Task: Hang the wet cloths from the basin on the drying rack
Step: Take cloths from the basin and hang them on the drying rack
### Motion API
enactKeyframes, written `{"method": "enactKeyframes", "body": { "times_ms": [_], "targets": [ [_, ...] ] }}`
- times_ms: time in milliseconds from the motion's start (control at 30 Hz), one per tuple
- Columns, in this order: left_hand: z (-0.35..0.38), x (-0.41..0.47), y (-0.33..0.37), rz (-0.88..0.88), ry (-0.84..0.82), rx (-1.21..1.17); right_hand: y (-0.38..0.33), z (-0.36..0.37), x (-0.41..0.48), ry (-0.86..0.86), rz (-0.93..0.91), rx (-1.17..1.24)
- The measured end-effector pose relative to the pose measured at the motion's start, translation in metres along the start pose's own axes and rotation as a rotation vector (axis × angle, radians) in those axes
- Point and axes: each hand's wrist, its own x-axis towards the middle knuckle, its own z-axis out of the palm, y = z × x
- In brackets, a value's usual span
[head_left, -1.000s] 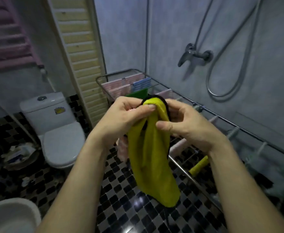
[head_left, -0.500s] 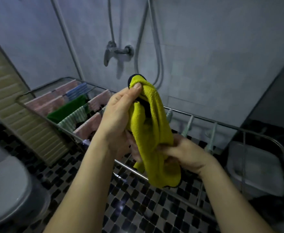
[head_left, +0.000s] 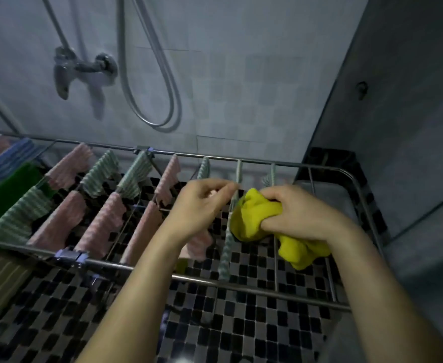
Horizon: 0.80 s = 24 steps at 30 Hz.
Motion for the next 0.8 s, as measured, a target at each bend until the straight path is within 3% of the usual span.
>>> {"method": "enactKeyframes", "body": {
  "times_ms": [67, 133, 233, 433, 600, 733, 800],
  "targets": [
    [0.012, 0.008, 0.007, 0.033, -0.329, -0.147, -0.002, 0.000, -0.006, 0.003, 0.027, -0.034],
    [0.030, 0.011, 0.005, 0.030, -0.518, -0.094, -0.001, 0.000, -0.015, 0.015, 0.043, -0.013],
    [0.050, 0.016, 0.005, 0.035, -0.524, 0.056, 0.015, -0.007, -0.031, -0.012, 0.101, 0.030],
    [0.064, 0.015, 0.029, 0.104, -0.360, 0.291, 0.053, -0.014, -0.062, -0.055, 0.241, 0.221],
    [0.101, 0.016, 0.043, -0.064, -0.242, -0.229, 0.108, -0.039, -0.097, 0.026, 0.335, 0.354],
    [0.147, 0.016, 0.034, -0.312, -0.252, -0.624, 0.142, -0.039, -0.118, 0.265, 0.212, 1.017],
    [0.164, 0.018, 0.025, -0.372, -0.275, -0.694, 0.152, -0.036, -0.122, 0.349, 0.207, 1.244]
  ]
}}
